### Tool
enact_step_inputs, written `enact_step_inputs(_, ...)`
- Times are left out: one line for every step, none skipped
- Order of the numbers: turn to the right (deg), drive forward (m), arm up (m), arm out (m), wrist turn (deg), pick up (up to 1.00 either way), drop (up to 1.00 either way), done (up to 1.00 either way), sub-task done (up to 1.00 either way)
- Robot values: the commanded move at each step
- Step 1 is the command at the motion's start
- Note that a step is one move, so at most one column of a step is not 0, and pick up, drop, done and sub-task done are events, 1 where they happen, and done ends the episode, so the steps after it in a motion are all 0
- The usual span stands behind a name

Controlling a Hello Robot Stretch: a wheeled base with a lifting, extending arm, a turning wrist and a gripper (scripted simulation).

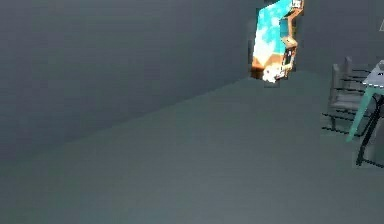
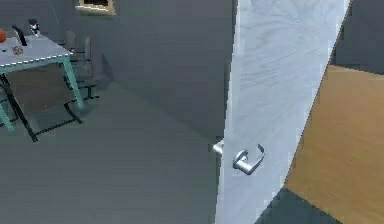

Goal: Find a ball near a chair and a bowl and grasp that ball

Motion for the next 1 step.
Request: enact_step_inputs(45.0, 0.00, 0.00, 0.00, 0.0, 0.00, 0.00, 0.00, 0.00)
